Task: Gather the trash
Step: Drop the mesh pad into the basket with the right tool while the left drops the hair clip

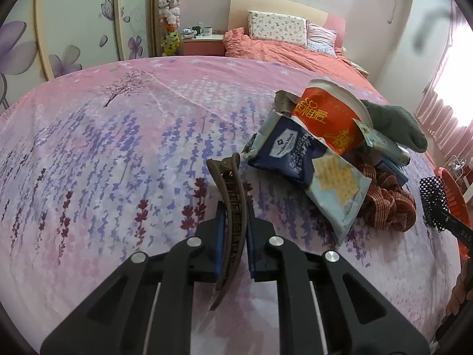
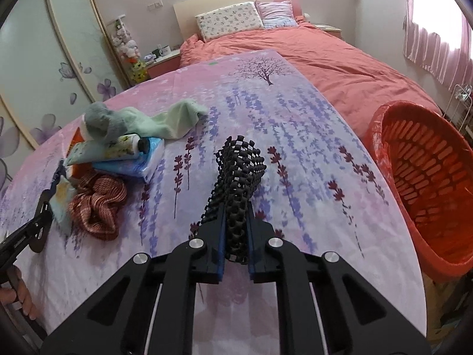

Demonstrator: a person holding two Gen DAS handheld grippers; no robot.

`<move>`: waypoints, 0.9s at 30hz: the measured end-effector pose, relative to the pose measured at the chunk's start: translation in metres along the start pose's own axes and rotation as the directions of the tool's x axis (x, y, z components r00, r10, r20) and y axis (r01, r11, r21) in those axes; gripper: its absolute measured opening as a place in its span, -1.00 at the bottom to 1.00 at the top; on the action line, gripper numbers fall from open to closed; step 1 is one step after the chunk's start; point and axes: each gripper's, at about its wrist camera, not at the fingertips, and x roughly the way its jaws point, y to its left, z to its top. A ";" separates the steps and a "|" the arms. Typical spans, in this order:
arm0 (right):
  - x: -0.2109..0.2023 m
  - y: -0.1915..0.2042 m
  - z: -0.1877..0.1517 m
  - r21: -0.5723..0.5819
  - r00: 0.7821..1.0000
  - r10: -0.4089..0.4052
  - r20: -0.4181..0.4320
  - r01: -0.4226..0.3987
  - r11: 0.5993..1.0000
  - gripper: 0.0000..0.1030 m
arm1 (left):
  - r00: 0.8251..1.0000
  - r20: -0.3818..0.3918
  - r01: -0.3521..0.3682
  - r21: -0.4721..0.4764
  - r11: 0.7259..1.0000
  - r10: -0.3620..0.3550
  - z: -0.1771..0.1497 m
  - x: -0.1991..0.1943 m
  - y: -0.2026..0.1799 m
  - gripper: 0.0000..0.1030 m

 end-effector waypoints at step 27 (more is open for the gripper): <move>-0.122 -0.148 -0.004 0.179 0.953 -0.178 0.245 0.136 0.974 -0.79 | 0.924 0.070 0.327 0.360 0.874 -0.375 0.014 -0.095 -0.229 -0.74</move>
